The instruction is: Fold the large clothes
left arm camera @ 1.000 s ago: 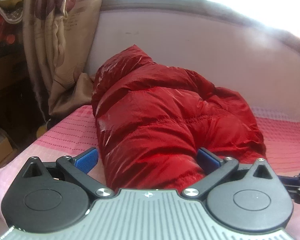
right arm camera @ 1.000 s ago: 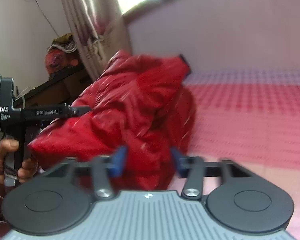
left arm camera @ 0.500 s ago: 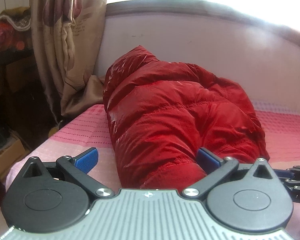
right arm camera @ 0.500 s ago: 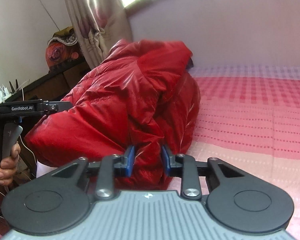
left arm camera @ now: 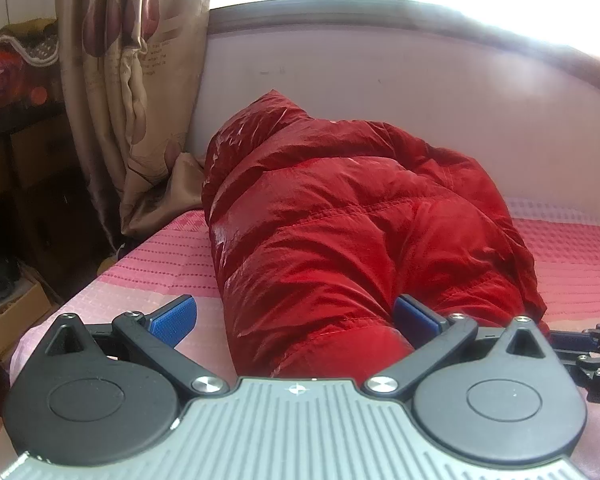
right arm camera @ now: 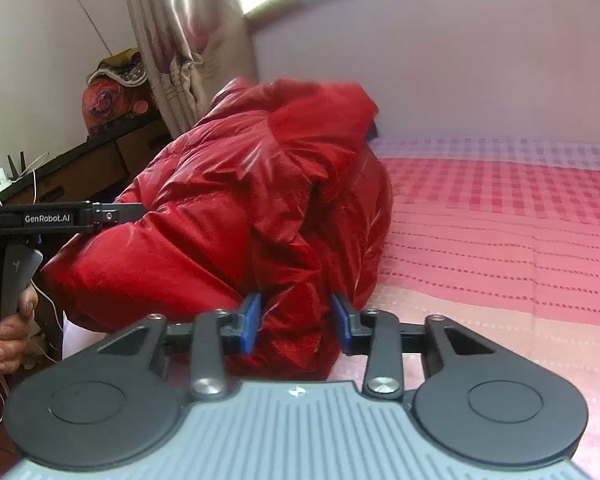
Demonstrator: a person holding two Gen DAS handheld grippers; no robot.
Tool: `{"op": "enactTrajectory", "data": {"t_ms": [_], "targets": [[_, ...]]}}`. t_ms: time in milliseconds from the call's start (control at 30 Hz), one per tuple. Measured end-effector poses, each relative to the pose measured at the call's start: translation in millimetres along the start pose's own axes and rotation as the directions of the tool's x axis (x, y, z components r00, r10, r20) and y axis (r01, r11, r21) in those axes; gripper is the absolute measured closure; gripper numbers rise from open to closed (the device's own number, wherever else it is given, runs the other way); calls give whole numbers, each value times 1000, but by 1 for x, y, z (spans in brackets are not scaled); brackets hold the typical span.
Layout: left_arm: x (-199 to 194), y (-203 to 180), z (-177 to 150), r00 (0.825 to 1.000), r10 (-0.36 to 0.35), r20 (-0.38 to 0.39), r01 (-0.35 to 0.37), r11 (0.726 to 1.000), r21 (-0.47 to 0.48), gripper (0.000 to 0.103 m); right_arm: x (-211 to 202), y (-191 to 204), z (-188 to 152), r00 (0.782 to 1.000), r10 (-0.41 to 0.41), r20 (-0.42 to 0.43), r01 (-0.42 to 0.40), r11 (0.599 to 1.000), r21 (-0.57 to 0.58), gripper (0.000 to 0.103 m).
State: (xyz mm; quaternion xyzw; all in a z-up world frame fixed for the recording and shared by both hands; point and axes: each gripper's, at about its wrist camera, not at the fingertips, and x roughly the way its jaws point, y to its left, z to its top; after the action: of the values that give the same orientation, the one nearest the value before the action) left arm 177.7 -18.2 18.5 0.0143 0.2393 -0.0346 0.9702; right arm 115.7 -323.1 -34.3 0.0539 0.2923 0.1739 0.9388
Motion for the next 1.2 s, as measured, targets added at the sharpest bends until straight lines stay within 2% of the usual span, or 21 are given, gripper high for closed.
{"op": "enactTrajectory", "data": {"t_ms": [33,100,167,367,500,933,1200], "targets": [[0,-1,0,1000,3,2,-3,1000,3,0,0,-1,0,1000,-2,1,2,1000,6,59],[-1,-2,-1,1000,8,6,-8,1000,9,0,-1,-4,0,1000,-16,5,16,1000,23,47],[-2,-3,-1,1000,12,8,-12,1000,11,0,-2,-7,0,1000,-16,7,16,999,35,45],[-5,-7,-2,999,32,18,-32,999,19,0,-6,-3,0,999,-39,18,38,999,14,44],[-7,-11,-3,998,50,27,-51,998,32,0,-6,-1,1,998,-55,20,55,998,-11,39],[-7,-14,-4,998,60,26,-61,997,41,0,-6,-10,1,999,-34,12,34,999,3,39],[-7,-18,-2,997,77,28,-79,994,69,0,2,-9,-1,999,-47,-10,47,998,-46,39]]}}
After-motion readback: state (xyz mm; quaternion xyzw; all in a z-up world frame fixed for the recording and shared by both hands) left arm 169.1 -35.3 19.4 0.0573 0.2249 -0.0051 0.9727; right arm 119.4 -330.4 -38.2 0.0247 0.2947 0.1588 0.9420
